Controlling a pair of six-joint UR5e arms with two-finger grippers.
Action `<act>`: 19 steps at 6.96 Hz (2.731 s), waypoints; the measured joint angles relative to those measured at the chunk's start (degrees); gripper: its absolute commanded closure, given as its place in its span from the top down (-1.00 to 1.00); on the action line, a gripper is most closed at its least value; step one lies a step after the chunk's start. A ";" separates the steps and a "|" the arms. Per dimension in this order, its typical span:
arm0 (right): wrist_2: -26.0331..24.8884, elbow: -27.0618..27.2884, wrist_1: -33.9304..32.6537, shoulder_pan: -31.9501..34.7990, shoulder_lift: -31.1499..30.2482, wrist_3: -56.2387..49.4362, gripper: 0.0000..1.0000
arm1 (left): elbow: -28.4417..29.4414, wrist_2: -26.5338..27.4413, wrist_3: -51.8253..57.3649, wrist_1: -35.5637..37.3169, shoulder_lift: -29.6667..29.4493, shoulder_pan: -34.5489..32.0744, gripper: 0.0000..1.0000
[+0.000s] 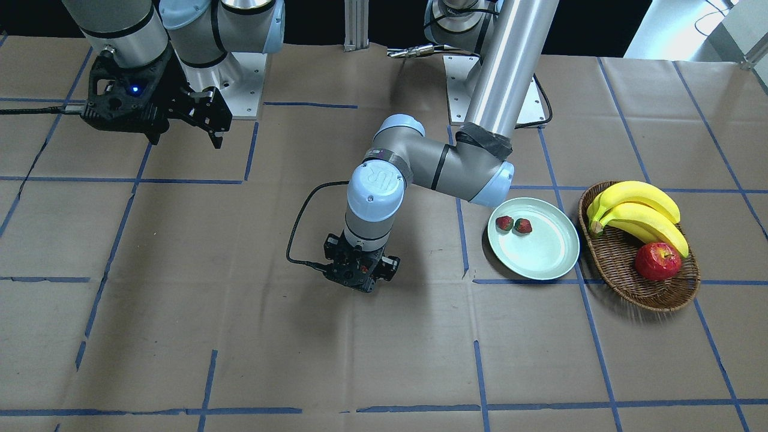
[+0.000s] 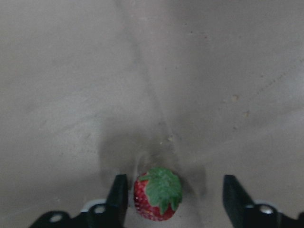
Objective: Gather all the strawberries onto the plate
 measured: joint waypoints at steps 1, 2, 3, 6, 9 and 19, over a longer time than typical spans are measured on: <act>-0.24 -0.01 -0.20 -0.09 -0.04 -0.01 1.00 | -0.15 0.39 0.00 0.00 0.44 0.01 -1.00; -0.22 -0.01 -0.27 -0.10 -0.05 -0.02 1.00 | -0.27 1.58 0.07 0.00 1.05 0.13 -1.00; -0.08 -0.02 -0.29 -0.10 -0.04 -0.02 1.00 | -0.49 3.67 1.41 -0.52 2.42 0.68 -1.00; 0.27 -0.09 -0.30 -0.03 -0.06 0.00 1.00 | -8.89 11.00 16.86 -6.24 14.65 10.74 -1.00; 0.32 -0.10 -0.31 0.05 -0.08 0.04 1.00 | -22.09 14.25 33.34 -2.72 22.91 25.46 -0.91; 0.32 -0.11 -0.31 0.07 -0.08 0.07 1.00 | -20.73 4.74 23.53 -7.07 24.89 28.76 0.98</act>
